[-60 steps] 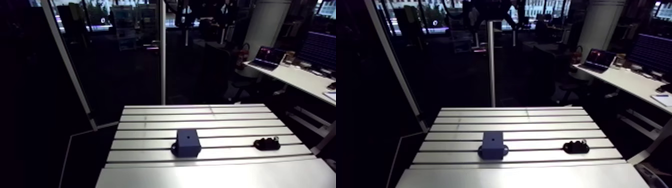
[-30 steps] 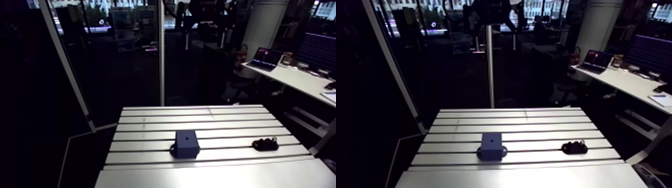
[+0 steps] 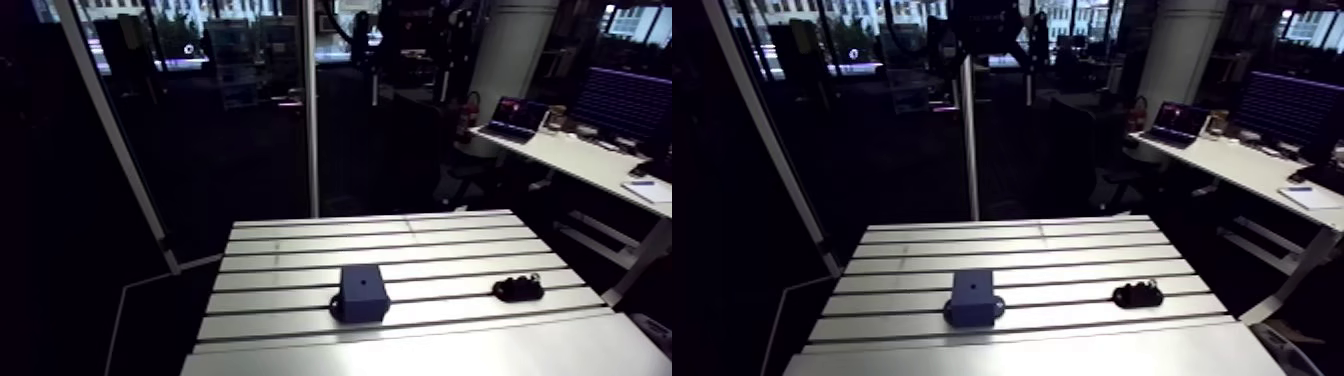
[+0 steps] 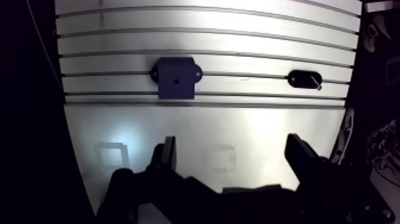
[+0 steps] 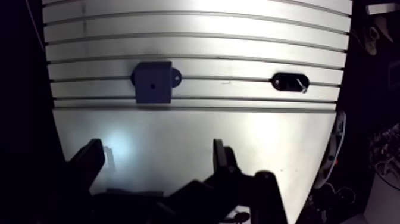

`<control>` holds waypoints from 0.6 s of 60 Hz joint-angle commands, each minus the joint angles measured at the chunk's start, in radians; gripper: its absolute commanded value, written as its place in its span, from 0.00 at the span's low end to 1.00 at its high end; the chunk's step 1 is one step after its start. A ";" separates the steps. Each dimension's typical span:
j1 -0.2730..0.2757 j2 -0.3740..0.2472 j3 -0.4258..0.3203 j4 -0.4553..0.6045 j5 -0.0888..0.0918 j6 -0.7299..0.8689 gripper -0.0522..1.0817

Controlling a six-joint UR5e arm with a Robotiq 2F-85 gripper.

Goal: Pick up the M10 bolt and insert it into the hole until fully seated.

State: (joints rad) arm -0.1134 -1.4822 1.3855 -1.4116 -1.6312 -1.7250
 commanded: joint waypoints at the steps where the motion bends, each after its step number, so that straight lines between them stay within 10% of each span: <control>1: -0.034 -0.012 0.011 0.000 0.000 -0.022 0.05; 36: -0.167 -0.070 0.072 -0.005 0.000 -0.122 0.05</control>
State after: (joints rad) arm -0.2348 -1.5339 1.4357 -1.4148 -1.6321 -1.8136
